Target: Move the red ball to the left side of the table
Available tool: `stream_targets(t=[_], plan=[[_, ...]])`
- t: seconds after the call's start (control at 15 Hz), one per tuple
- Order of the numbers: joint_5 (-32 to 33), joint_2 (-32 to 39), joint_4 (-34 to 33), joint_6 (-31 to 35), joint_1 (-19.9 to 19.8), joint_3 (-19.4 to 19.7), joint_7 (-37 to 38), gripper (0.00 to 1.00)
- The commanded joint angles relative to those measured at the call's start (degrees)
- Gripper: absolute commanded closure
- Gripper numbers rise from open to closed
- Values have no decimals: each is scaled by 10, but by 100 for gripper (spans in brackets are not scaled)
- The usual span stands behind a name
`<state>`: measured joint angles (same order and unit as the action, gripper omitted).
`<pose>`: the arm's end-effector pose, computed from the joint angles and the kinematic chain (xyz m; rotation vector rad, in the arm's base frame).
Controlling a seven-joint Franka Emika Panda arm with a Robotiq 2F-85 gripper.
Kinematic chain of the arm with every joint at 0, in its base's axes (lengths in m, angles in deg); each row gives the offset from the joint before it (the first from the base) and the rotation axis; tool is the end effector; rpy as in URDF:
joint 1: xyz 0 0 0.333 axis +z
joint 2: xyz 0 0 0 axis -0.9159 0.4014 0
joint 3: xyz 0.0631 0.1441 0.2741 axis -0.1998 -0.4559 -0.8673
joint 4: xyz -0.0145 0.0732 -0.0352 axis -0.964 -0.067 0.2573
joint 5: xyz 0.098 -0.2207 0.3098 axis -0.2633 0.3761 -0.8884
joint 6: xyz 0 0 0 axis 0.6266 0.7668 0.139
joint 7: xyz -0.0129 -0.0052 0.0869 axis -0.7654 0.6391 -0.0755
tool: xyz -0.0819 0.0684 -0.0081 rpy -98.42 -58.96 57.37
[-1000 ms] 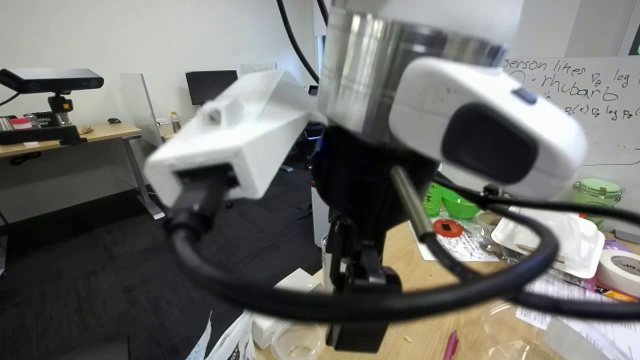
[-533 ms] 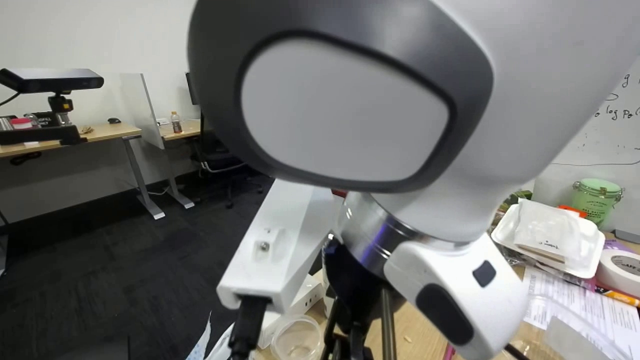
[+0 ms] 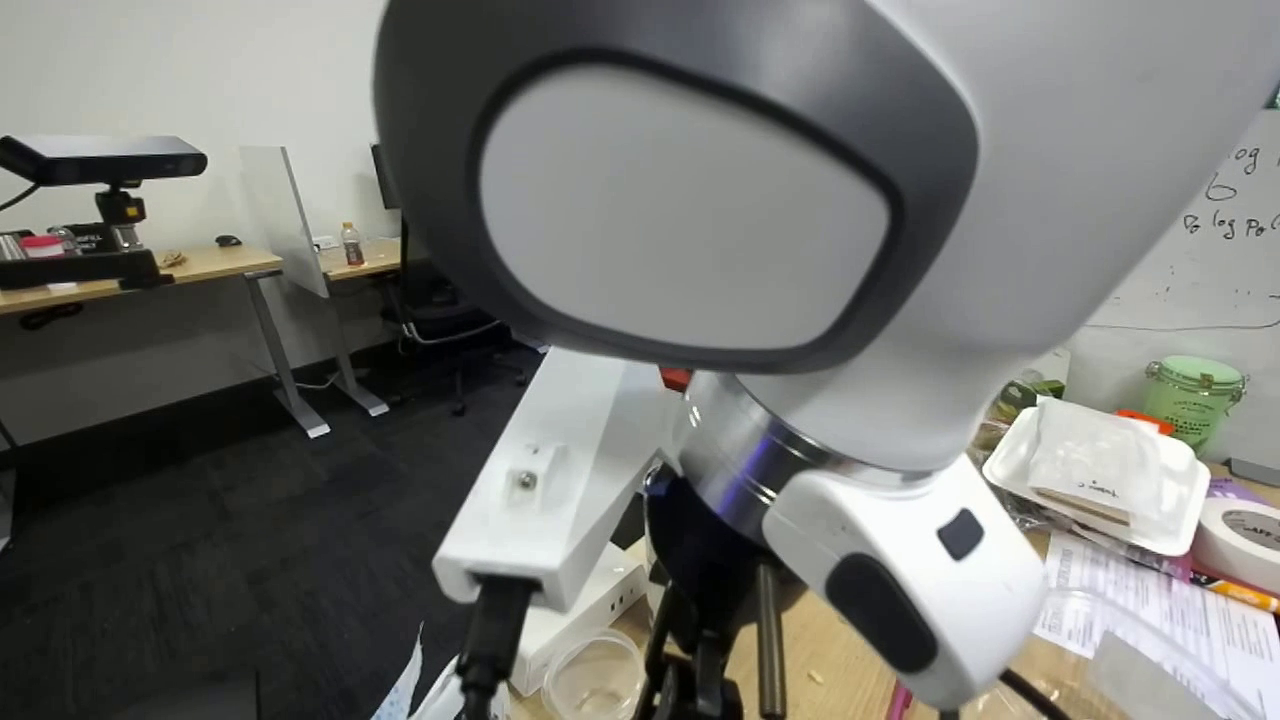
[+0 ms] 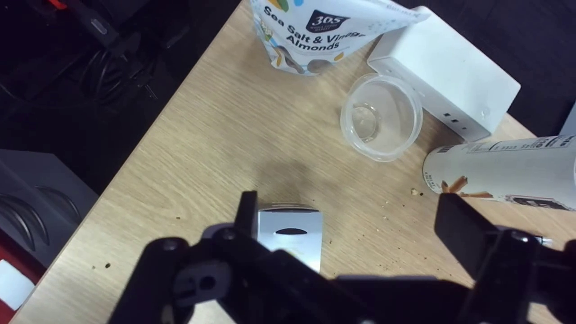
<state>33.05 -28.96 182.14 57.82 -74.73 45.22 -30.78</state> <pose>0.4485 -0.1666 0.3167 -2.6410 1.0009 0.3551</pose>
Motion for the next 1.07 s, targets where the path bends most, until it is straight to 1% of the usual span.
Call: stream_targets(t=[0.0,0.2,0.4,0.47,0.6,0.67,1.0], plan=[[-56,53,-22,-11,-9,-16,-9,0],[-104,105,-31,36,-9,-27,29,0],[-130,154,-46,105,-12,-25,94,0],[-132,168,-52,123,-14,-22,118,0],[-120,188,-66,134,-16,-14,173,0],[-114,174,-50,132,-18,-23,136,0],[-113,178,-54,132,-19,-25,141,0]])
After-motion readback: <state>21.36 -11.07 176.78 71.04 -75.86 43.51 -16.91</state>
